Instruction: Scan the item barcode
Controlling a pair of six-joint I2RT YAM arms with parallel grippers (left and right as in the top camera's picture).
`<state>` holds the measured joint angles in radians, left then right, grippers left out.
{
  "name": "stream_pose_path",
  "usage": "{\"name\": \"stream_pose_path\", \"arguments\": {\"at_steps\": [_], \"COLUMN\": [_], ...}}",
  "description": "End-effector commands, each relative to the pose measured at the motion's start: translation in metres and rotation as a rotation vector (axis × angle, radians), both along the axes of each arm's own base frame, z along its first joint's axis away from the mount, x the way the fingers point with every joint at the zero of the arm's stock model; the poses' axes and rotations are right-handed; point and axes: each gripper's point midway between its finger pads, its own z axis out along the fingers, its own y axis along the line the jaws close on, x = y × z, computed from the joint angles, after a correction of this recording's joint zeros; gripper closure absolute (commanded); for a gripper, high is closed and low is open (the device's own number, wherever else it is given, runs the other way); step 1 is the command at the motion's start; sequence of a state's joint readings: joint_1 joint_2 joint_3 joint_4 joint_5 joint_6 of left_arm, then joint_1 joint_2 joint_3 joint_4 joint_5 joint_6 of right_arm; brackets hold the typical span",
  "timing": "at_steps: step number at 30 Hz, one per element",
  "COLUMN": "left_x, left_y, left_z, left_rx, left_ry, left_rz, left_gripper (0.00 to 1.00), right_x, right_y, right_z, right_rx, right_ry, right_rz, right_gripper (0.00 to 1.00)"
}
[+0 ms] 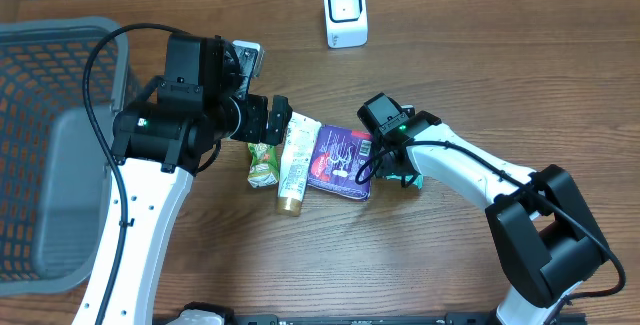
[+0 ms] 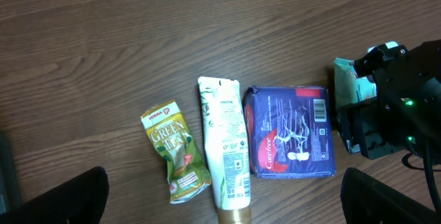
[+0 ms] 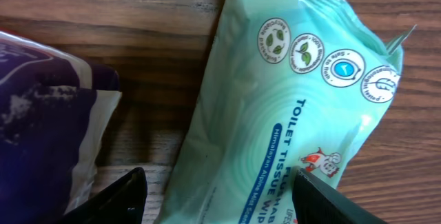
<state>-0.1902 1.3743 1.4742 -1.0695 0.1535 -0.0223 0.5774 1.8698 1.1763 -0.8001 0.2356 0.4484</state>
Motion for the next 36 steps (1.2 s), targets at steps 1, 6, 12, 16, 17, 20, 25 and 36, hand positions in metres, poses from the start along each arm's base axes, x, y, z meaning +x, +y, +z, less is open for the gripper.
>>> {"name": "stream_pose_path", "arguments": {"at_steps": [1,6,12,16,17,20,25,36], "left_x": [-0.001,-0.001,-0.001,-0.001,-0.001,-0.001,-0.001,-0.001], "left_y": [0.000,0.000,0.000,0.000,0.000,0.000,0.000,0.000], "left_z": [0.014,0.014,0.014,0.014,0.014,0.014,0.014,0.014], "left_rx": [0.000,0.000,0.000,0.001,0.000,0.000,0.000,0.000], "left_ry": [-0.044,-0.044,-0.044,-0.044,-0.044,-0.044,-0.044,-0.044], "left_rz": [-0.013,-0.013,-0.013,-0.013,-0.013,-0.013,-0.013,-0.013], "left_gripper": [0.01,0.00,0.00,0.00,0.00,0.00,0.01,0.00], "right_x": [0.006,-0.003,-0.013,-0.017,-0.017,-0.019,-0.013,-0.017], "right_y": [0.000,-0.010,-0.019,-0.021,-0.021,-0.018,-0.001,0.055], "right_z": [0.000,-0.013,-0.024,-0.024,-0.024,-0.015,0.028,0.139], "right_rx": [-0.013,-0.055,-0.090,-0.098,-0.100,-0.091,-0.005,0.723], "right_ry": [-0.014,0.011,0.048,0.062,0.065,0.095,0.101,0.104], "right_rz": [0.005,0.003,0.003,0.003,0.003,0.001,0.001,0.245], "right_gripper": [0.32,0.35,0.55,0.71,0.75,0.91,0.96,0.96]}}
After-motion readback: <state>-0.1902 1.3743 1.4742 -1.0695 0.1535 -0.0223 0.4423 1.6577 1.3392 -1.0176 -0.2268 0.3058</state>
